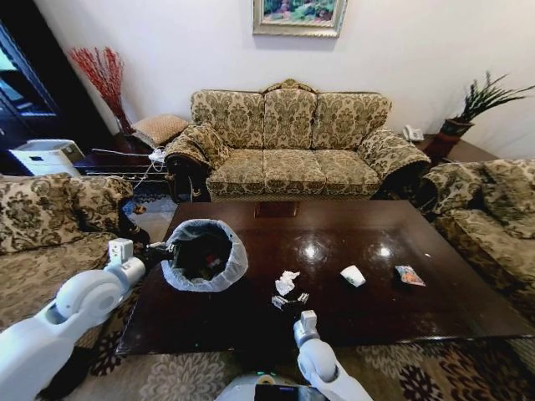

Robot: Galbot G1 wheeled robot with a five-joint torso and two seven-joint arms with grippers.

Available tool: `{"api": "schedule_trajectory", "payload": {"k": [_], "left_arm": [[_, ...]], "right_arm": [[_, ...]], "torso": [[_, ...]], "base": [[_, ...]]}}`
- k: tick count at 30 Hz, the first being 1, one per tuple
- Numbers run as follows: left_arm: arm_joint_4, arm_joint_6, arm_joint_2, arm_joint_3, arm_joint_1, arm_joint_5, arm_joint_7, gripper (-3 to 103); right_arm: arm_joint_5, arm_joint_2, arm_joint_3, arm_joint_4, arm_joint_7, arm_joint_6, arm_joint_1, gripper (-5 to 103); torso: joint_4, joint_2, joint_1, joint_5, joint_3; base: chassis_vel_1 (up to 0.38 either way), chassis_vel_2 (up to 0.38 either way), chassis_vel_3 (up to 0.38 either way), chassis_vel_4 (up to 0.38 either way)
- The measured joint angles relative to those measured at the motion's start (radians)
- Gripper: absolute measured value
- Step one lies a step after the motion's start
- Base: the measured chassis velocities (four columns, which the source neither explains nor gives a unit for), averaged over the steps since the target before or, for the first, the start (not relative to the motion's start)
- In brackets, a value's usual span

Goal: Move to the front of the table and place the trash on the table into the trash bin.

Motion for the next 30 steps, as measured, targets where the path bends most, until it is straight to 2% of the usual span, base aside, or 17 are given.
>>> {"api": "schedule_trajectory", "payload": {"k": [3, 8, 9, 15, 19, 21, 22, 25, 28, 30], "left_arm": [[0.001, 0.000, -0.003, 0.004, -0.002, 0.000, 0.002, 1], [0.002, -0.003, -0.006, 0.008, -0.004, 0.003, 0.003, 1], [0.002, -0.003, -0.006, 0.008, -0.004, 0.003, 0.003, 1], [0.002, -0.010, -0.003, 0.008, -0.003, 0.004, 0.006, 1], [0.002, -0.011, -0.003, 0.008, -0.001, 0.004, 0.007, 1], [0.002, -0.011, -0.004, 0.007, 0.000, 0.004, 0.008, 1], [0.002, -0.011, -0.005, 0.007, 0.000, 0.004, 0.008, 1], [0.002, -0.011, -0.005, 0.007, 0.001, 0.005, 0.008, 1], [-0.001, -0.013, -0.004, 0.004, 0.003, 0.005, 0.008, 1], [-0.004, -0.014, -0.001, 0.002, 0.006, 0.005, 0.008, 1]], "right_arm": [[0.020, 0.001, 0.006, -0.034, -0.007, 0.000, 0.020, 102], [0.037, -0.008, 0.007, -0.063, -0.024, -0.003, 0.046, 88], [0.037, -0.008, 0.007, -0.063, -0.024, -0.003, 0.046, 88], [0.045, 0.002, -0.001, -0.099, -0.038, -0.010, 0.076, 68], [0.042, 0.010, -0.006, -0.103, -0.042, -0.011, 0.081, 60], [0.042, 0.011, -0.007, -0.104, -0.043, -0.011, 0.082, 60], [0.045, 0.012, -0.008, -0.104, -0.043, -0.012, 0.083, 47], [0.046, 0.012, -0.009, -0.104, -0.044, -0.013, 0.085, 44], [0.055, 0.011, -0.009, -0.104, -0.044, -0.017, 0.089, 32], [0.065, 0.010, -0.009, -0.103, -0.044, -0.023, 0.089, 28]], "torso": [[-0.0001, 0.000, 0.000, -0.0006, 0.000], [0.0000, 0.000, 0.000, -0.0013, 0.000], [0.0000, 0.000, 0.000, -0.0013, 0.000], [0.0000, 0.000, 0.000, -0.0006, 0.000], [0.0000, 0.000, 0.000, -0.0007, 0.000], [0.0000, 0.000, 0.000, -0.0007, 0.000], [0.0000, 0.000, 0.000, -0.0008, 0.000], [0.0001, 0.000, 0.000, -0.0007, 0.000], [0.0000, 0.000, 0.000, -0.0008, 0.000], [0.0000, 0.000, 0.000, -0.0008, 0.000]], "base": [[0.000, 0.000, 0.000, 0.000], [0.000, 0.000, 0.000, 0.000], [0.000, 0.000, 0.000, 0.000], [0.000, 0.000, 0.000, 0.000], [0.000, 0.000, 0.000, 0.000], [0.000, 0.000, 0.000, 0.000], [0.000, 0.000, 0.000, 0.000], [0.000, 0.000, 0.000, 0.000], [0.000, 0.000, 0.000, 0.000], [0.000, 0.000, 0.000, 0.000]]}}
